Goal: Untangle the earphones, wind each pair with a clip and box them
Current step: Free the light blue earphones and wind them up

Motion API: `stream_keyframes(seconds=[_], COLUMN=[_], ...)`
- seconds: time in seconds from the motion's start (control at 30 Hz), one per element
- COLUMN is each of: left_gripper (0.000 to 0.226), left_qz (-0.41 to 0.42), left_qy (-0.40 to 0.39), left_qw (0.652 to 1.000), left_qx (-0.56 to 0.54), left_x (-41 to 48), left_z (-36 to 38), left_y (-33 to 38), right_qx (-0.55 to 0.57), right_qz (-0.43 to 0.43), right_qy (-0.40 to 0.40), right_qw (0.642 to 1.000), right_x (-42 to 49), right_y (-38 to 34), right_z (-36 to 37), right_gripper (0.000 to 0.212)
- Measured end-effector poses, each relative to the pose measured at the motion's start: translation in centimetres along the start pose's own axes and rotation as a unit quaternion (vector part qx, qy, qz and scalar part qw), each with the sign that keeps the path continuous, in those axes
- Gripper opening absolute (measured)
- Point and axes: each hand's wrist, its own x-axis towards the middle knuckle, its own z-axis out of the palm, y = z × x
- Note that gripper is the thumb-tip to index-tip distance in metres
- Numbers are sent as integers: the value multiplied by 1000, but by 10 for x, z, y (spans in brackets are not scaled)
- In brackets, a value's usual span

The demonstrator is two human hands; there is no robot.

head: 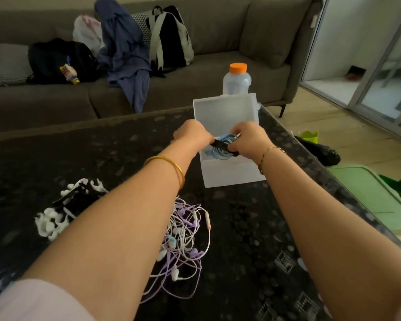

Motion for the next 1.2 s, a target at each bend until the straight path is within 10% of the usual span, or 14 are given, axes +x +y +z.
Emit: stream_keyframes(seconds=[0.3,0.53,1.03,1.2], left_gripper=[56,51,20,17], left_qz=[46,79,56,15], left_qy=[3,-3,132,129], left_qw=[942,925,990,989], left_qx=[334,372,-3,-73], left_x=[7,10,-64,-122], left_z=[21,28,-54,-74], left_y=[-9,-16,-65,-110], right_qx=[-140,-152,-68,-4], right_qz=[35,52,-55,-102], right_qy=[-157,-212,42,-60], right_qw=[977,964,995,993], right_x=[25,30,-45,-125], right_y=[-6,-12,-41,-60], right_z=[20,19,8,19], right_gripper=[37,44,27,18])
